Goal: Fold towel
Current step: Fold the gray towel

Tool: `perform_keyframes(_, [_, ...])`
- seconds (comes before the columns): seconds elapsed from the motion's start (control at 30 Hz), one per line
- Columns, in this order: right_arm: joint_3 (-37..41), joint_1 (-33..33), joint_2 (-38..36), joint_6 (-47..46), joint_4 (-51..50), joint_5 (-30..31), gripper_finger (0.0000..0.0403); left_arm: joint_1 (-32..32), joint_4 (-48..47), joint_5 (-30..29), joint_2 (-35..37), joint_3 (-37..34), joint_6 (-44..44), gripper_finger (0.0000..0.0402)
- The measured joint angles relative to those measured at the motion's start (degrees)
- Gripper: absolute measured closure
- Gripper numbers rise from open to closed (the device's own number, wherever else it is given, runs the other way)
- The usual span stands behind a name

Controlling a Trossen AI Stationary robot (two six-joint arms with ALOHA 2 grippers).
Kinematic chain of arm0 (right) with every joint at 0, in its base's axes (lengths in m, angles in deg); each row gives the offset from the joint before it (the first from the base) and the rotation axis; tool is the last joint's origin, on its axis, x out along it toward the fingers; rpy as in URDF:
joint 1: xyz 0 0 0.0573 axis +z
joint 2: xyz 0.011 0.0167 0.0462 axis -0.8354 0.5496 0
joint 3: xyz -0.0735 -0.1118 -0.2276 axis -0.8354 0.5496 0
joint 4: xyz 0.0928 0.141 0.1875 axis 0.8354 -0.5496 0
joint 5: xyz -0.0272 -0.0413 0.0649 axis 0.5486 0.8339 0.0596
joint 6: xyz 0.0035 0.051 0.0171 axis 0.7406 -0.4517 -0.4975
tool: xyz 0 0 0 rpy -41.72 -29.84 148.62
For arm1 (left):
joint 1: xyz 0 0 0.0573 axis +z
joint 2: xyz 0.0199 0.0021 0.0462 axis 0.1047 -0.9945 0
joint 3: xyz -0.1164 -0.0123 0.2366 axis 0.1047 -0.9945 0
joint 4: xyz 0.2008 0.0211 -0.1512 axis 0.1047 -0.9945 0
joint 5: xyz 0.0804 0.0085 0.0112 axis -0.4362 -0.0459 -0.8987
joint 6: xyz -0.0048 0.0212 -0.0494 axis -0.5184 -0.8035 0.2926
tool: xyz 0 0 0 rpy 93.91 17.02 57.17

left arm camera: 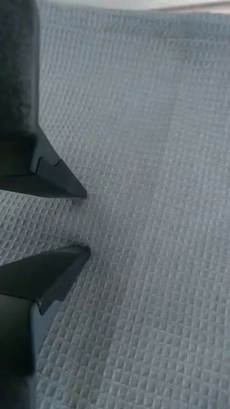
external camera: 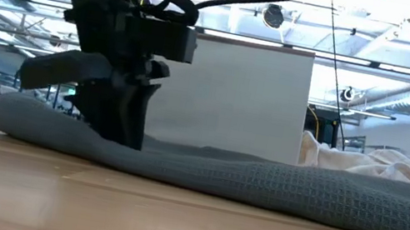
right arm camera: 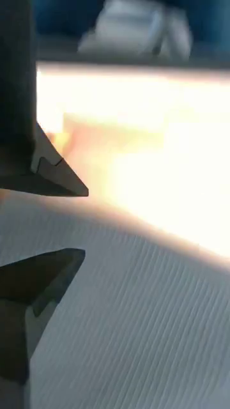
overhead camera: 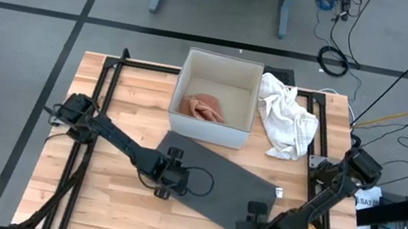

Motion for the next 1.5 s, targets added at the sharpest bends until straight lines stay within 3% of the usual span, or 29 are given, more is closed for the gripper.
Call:
perform_keyframes(0.5, [4.0,1.1,3.1,-7.4,1.0,-2.0,0.0275,0.3,2.3,0.4,-0.3,-0.1,-0.1,0.0257])
perform_keyframes(0.6, [4.1,1.2,3.1,-7.5,1.1,-2.6,0.0308,0.2,1.7,0.4,-0.4,-0.1,0.9,0.0257])
perform_keyframes(0.7, [3.3,1.7,3.1,-5.1,1.8,-4.4,0.0377,0.2,0.6,0.4,-0.3,-0.1,1.7,0.0257])
perform_keyframes(0.77, [2.4,1.7,3.1,-4.2,2.1,-6.0,0.0391,0.2,0.1,0.4,-0.3,-0.1,2.6,0.0257])
perform_keyframes(0.9, [2.2,1.7,3.1,-3.9,4.7,-8.5,0.0385,0.2,-0.6,0.4,-0.4,-0.1,3.2,0.0257])
perform_keyframes(1.13, [2.2,1.7,2.4,-3.5,4.9,-7.7,0.0372,0.3,-1.6,0.6,-0.4,-0.1,4.5,0.0257])
perform_keyframes(1.5, [2.1,-0.4,-0.4,-5.4,-3.6,7.3,0.0248,-0.3,-8.2,1.5,-0.4,-0.2,10.2,0.0257])
